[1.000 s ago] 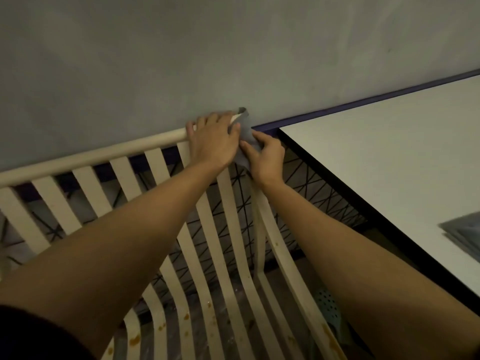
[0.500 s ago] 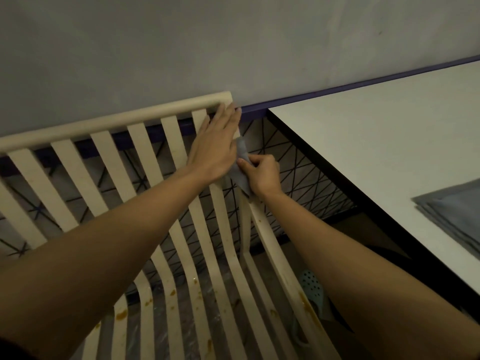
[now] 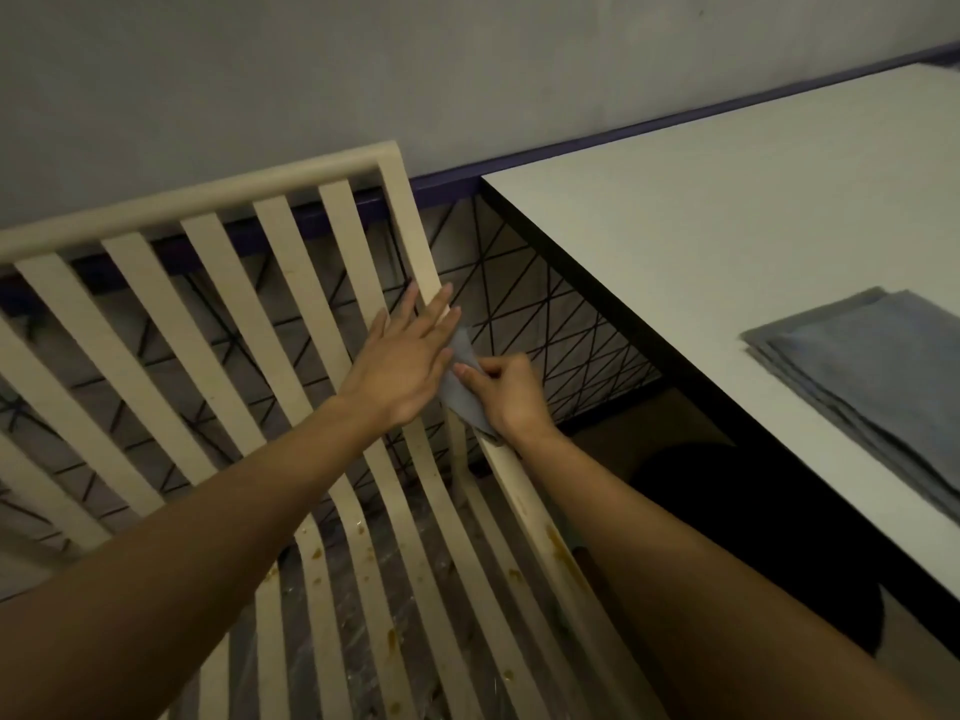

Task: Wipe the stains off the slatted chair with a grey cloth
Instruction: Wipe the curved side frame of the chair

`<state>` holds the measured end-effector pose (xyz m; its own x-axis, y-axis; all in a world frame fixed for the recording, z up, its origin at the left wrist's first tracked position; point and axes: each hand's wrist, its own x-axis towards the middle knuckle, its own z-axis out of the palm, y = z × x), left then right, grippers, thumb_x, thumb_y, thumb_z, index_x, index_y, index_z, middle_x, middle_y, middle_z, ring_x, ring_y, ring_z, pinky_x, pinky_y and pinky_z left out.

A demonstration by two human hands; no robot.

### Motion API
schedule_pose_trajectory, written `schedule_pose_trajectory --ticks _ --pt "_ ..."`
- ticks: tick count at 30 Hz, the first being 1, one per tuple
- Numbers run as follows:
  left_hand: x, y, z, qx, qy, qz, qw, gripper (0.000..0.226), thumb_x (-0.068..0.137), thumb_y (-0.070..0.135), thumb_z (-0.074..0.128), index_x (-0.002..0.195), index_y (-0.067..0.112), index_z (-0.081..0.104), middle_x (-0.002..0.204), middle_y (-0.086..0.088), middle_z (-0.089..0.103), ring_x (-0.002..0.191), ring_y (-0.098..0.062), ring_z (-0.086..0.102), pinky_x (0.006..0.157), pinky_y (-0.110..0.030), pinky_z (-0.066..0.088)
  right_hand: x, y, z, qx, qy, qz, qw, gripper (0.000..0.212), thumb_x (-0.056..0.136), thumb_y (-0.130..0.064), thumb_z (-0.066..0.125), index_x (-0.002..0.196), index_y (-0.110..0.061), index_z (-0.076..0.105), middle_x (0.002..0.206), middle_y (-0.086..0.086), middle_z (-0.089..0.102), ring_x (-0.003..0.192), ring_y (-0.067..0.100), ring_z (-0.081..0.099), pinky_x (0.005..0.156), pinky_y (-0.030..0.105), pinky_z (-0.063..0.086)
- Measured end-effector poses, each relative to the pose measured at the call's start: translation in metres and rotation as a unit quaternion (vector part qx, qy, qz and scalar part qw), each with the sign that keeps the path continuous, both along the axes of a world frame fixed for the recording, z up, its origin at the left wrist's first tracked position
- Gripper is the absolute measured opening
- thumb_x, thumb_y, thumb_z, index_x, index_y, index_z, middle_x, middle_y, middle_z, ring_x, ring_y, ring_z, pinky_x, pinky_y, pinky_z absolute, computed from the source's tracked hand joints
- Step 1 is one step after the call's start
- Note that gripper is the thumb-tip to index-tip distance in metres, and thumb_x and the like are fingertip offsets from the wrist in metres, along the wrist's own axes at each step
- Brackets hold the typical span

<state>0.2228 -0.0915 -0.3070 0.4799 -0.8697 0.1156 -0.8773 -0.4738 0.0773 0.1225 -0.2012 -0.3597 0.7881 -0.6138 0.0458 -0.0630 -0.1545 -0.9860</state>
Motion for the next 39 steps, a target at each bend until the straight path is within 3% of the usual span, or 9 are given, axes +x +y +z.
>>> schedule_pose_trajectory --ticks 4,8,13,18,21,26,31,39 --pt "-0.024 0.002 -0.019 0.005 0.027 0.004 1.000 0.054 0.104 0.042 0.019 0.154 0.027 0.008 0.160 0.014 -0.013 0.146 -0.016 -0.020 0.119 -0.046 -0.001 -0.014 -0.005 -0.005 -0.003 0.037 0.007 0.999 0.018 0.094 -0.020 0.062 0.084 -0.009 0.073 0.070 -0.003 0.066 0.063 0.001 0.059 0.057 0.015 0.044" --pt "-0.042 0.006 -0.029 -0.002 0.068 0.023 0.997 0.055 0.103 0.044 0.019 0.154 0.028 0.003 0.159 0.016 -0.015 0.146 -0.015 -0.019 0.119 -0.044 0.000 -0.023 -0.005 -0.008 -0.014 0.082 0.005 0.997 0.027 0.092 -0.026 0.065 0.088 -0.001 0.074 0.079 0.010 0.072 0.073 0.018 0.067 0.064 0.032 0.053" --pt "-0.058 0.005 -0.030 0.029 0.070 0.029 0.997 0.056 0.103 0.045 0.017 0.154 0.028 0.000 0.159 0.014 -0.018 0.147 -0.017 -0.019 0.120 -0.046 0.001 -0.042 -0.005 -0.004 -0.012 0.113 0.000 0.993 0.029 0.090 -0.027 0.067 0.085 0.001 0.073 0.072 0.004 0.066 0.062 0.007 0.058 0.053 0.018 0.043" --pt "-0.079 0.018 -0.028 0.068 0.074 0.034 0.994 0.056 0.103 0.046 0.016 0.154 0.029 0.001 0.160 0.010 -0.016 0.147 -0.019 -0.019 0.119 -0.047 -0.001 -0.068 0.006 -0.002 -0.009 0.135 0.011 0.991 0.029 0.090 -0.026 0.068 0.089 0.002 0.073 0.080 0.009 0.070 0.070 0.012 0.063 0.057 0.020 0.047" --pt "-0.098 0.024 -0.027 0.082 0.086 0.034 0.992 0.055 0.103 0.045 0.017 0.154 0.029 0.003 0.161 0.008 -0.014 0.147 -0.020 -0.017 0.118 -0.047 -0.002 -0.088 0.013 -0.003 0.000 0.146 0.014 0.989 0.025 0.090 -0.025 0.068 0.096 -0.002 0.074 0.084 0.007 0.071 0.072 0.011 0.064 0.054 0.013 0.046" --pt "-0.115 0.022 -0.014 0.099 0.108 0.032 0.989 0.052 0.104 0.042 0.017 0.154 0.029 0.012 0.162 0.006 -0.007 0.148 -0.021 -0.015 0.119 -0.051 -0.002 -0.123 0.016 -0.001 0.015 0.155 0.015 0.988 0.021 0.090 -0.024 0.067 0.093 -0.004 0.073 0.071 -0.003 0.065 0.062 0.004 0.058 0.047 0.007 0.040" --pt "-0.124 0.032 -0.012 0.121 0.111 0.043 0.986 0.053 0.104 0.042 0.015 0.154 0.025 0.013 0.163 0.003 -0.005 0.148 -0.023 -0.015 0.118 -0.053 -0.001 -0.158 0.034 -0.007 0.012 0.154 0.028 0.988 0.031 0.089 -0.028 0.068 0.084 0.001 0.073 0.078 0.017 0.071 0.066 0.013 0.061 0.056 0.023 0.045" --pt "-0.141 0.041 -0.014 0.108 0.100 0.027 0.989 0.053 0.105 0.040 0.017 0.154 0.025 0.010 0.162 0.007 -0.004 0.147 -0.021 -0.017 0.119 -0.052 -0.002 -0.205 0.045 -0.003 0.034 0.147 0.013 0.988 0.023 0.086 -0.031 0.071 0.097 -0.012 0.077 0.088 0.003 0.075 0.087 0.020 0.071 0.076 0.038 0.057"
